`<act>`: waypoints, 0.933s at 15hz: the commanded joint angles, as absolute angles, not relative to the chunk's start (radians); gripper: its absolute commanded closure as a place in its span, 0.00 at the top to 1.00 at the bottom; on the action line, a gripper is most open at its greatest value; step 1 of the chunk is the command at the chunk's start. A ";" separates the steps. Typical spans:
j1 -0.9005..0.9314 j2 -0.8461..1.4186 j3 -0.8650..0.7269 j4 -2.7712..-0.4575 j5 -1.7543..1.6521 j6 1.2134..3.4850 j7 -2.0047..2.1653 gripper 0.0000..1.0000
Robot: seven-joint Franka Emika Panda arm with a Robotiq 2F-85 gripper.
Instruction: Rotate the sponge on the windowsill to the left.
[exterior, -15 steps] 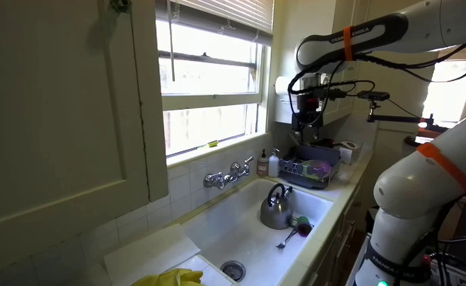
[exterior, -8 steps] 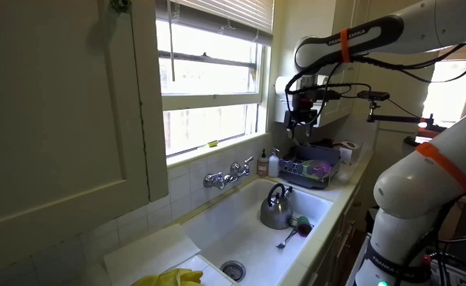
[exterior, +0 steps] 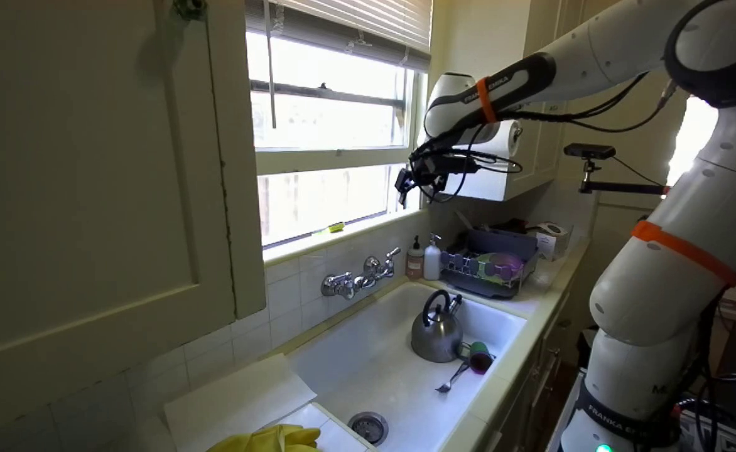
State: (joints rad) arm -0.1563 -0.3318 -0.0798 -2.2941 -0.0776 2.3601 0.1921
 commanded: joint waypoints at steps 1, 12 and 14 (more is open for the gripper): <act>-0.163 -0.156 -0.048 -2.155 -0.103 2.454 0.286 1.00; -0.125 0.068 -0.073 -1.946 -0.164 2.464 0.388 1.00; -0.125 0.069 -0.073 -1.940 -0.164 2.462 0.389 1.00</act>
State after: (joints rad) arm -0.1504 0.0689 -0.0464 -1.9426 -0.1702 2.4644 0.3947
